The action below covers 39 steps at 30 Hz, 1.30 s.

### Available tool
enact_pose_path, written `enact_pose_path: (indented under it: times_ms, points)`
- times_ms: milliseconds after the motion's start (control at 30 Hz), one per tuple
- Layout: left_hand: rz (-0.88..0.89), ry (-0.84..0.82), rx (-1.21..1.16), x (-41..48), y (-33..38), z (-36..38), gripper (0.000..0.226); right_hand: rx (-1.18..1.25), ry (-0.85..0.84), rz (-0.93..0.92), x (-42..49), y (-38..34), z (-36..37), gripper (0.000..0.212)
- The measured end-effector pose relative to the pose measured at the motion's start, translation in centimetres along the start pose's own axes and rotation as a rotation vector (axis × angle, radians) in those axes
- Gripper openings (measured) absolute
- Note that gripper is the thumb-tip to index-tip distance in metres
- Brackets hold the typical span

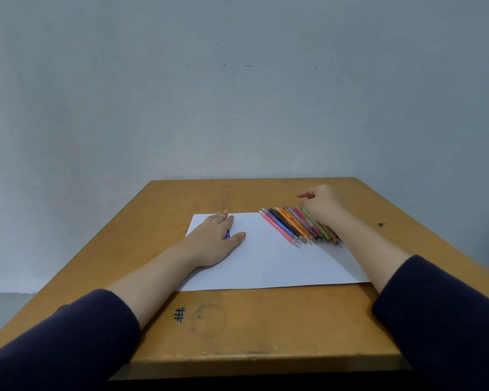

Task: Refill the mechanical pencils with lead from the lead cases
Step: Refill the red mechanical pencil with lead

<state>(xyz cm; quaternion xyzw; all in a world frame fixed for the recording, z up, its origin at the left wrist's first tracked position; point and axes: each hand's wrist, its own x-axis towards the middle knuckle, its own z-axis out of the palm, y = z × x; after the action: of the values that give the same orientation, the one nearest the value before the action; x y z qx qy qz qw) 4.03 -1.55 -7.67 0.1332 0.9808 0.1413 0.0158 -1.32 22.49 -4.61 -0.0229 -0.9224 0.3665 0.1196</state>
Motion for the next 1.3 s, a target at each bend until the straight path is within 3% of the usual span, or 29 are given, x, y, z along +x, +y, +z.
enact_pose_path:
  times_ms: [167, 433, 800, 1100, 1300]
  points:
    - [0.016, -0.019, 0.012, -0.1, -0.5, -0.3, 0.067, -0.006, -0.105, 0.094, -0.7, 1.5, -0.6, 0.033]
    - [0.022, -0.009, 0.014, -0.5, -0.7, -0.4, 0.064, 0.102, -0.093, 0.250, -1.3, 1.7, -0.6, 0.030]
    - [0.033, 0.003, 0.065, 0.1, -2.7, -0.5, 0.068, 0.191, -0.114, 0.271, -2.6, -0.3, 1.5, 0.028]
    - [0.160, 0.095, 0.129, 0.2, -0.7, 0.1, 0.098, 0.166, -0.145, 0.142, -3.0, -0.7, 2.7, 0.036]
    - [0.226, 0.034, 0.084, 0.7, -0.3, 0.1, 0.065, 0.077, -0.217, -0.015, -3.4, -0.9, 2.9, 0.044]
